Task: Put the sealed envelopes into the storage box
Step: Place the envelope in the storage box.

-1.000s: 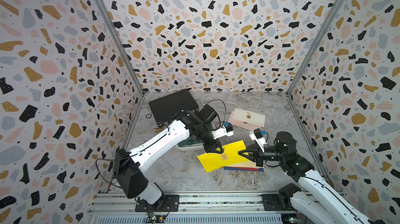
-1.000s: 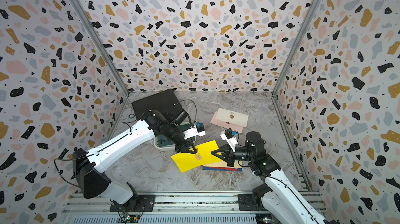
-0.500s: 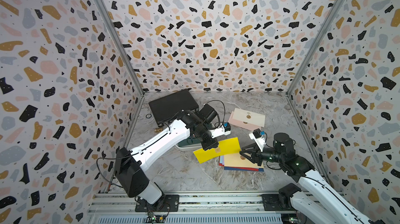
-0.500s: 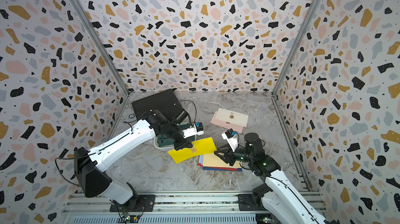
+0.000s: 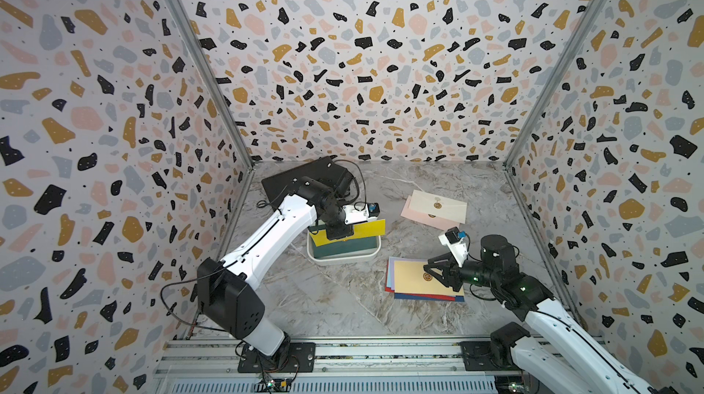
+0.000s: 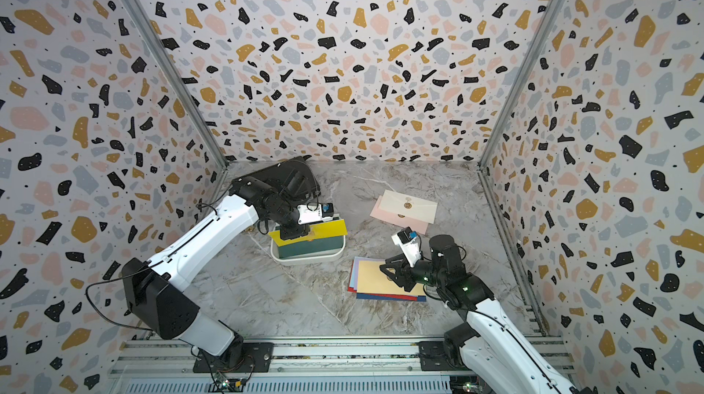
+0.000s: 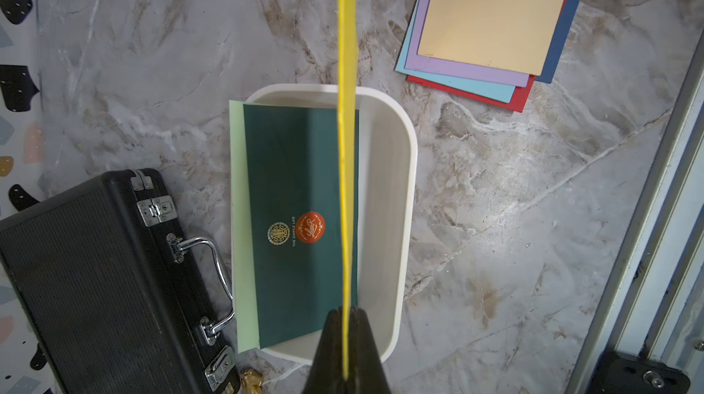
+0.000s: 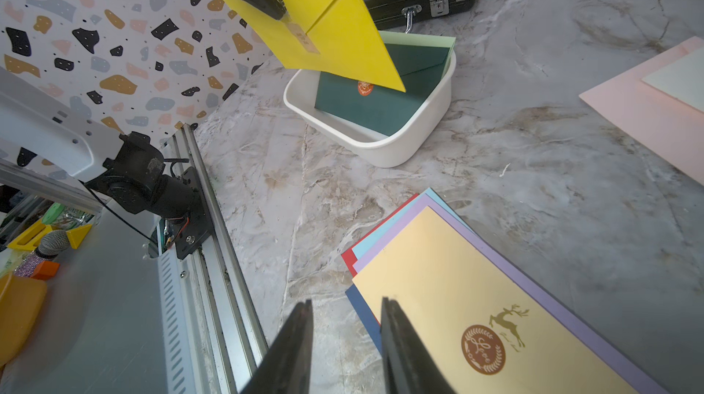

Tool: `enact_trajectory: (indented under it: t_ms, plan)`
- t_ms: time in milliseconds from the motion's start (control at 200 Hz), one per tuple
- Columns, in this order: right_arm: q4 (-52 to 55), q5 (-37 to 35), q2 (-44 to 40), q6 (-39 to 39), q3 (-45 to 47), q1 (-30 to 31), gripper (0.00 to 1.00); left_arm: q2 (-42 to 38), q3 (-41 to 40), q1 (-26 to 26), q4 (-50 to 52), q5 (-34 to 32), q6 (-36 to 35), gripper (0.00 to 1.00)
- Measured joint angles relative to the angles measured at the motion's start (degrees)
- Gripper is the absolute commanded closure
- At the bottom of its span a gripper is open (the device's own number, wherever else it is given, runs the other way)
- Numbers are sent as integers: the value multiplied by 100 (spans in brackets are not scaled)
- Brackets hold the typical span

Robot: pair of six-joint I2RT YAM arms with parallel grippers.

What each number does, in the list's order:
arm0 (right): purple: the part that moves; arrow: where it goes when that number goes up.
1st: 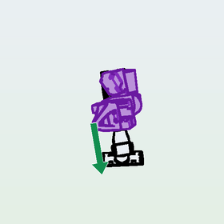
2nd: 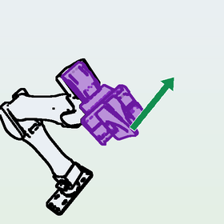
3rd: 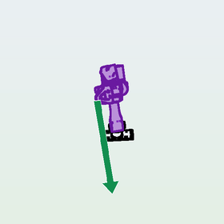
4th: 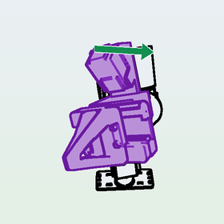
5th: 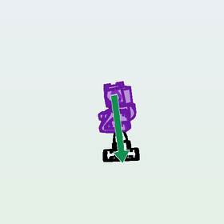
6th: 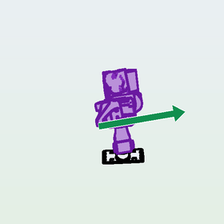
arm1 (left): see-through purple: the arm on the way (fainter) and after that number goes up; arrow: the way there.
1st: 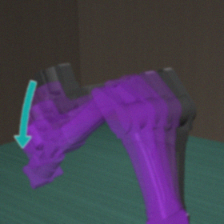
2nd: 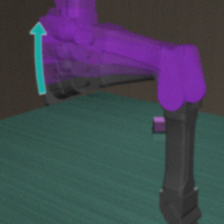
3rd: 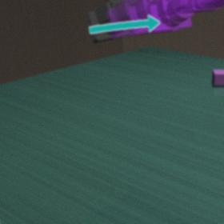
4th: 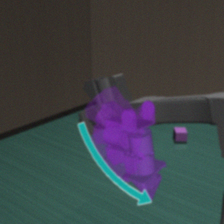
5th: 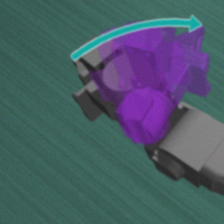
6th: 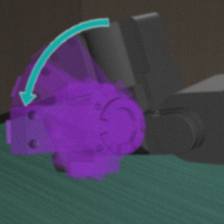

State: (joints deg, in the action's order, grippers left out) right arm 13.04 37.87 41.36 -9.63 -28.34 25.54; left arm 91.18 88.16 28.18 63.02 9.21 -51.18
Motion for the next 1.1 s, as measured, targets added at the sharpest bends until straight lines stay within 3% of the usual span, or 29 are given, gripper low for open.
enact_trajectory:
  t_ms: [430,901,1001,1101]
  plan:
    - [0,-2,-33,-59,26,20,63,1099,389,-728,271,686,-588,100]
    - [26,-120,-9,-83,81,52,63,1875,531,-896,216,831,-822,100]
    - [26,-142,-7,-85,85,59,63,1899,531,-901,127,822,-820,97]
    - [28,-157,11,-92,87,63,63,1897,520,-901,-39,708,-787,86]
